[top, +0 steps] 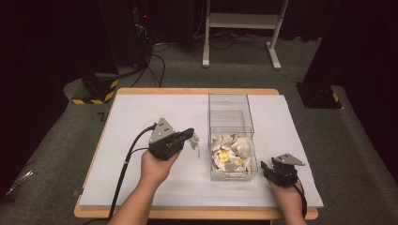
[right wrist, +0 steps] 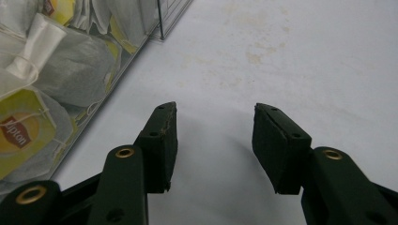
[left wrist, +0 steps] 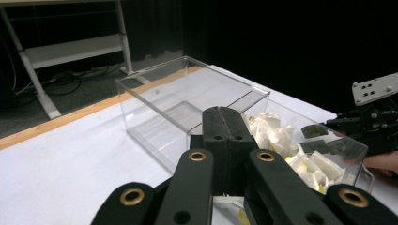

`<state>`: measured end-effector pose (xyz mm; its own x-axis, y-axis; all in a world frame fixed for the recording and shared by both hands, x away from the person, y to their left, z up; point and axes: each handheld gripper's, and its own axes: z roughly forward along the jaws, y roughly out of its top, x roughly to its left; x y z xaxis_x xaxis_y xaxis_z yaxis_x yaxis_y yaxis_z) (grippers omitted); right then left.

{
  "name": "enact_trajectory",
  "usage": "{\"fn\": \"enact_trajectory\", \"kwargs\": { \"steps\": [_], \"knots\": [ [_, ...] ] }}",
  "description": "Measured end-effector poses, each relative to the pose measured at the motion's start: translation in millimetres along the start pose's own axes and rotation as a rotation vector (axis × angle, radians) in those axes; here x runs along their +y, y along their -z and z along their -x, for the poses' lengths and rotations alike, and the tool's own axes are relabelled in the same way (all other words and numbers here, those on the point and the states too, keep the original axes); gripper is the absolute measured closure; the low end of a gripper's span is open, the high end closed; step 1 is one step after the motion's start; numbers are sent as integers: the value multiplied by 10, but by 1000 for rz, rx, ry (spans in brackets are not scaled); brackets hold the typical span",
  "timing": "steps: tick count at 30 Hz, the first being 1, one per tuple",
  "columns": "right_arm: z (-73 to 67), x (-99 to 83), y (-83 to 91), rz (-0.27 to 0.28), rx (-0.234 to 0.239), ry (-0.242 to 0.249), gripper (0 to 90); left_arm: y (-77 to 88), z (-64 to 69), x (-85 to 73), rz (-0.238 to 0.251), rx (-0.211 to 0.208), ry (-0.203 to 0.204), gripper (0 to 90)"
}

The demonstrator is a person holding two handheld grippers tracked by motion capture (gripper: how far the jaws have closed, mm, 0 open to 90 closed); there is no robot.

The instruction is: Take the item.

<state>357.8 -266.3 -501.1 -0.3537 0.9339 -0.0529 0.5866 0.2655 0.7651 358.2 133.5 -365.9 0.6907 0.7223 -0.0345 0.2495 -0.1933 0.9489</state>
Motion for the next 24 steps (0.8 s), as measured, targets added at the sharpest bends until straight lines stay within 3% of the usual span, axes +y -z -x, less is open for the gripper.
{"fn": "enact_trajectory", "kwargs": {
  "steps": [7,14,24],
  "knots": [
    [3,-3,6,5,-3,-4,503,118,-134,-41,1,31,20,900],
    [7,-5,10,8,-2,-3,496,229,-258,-39,8,59,15,900],
    [3,-5,6,4,-4,-5,495,433,-514,-57,21,132,36,900]
  ]
}}
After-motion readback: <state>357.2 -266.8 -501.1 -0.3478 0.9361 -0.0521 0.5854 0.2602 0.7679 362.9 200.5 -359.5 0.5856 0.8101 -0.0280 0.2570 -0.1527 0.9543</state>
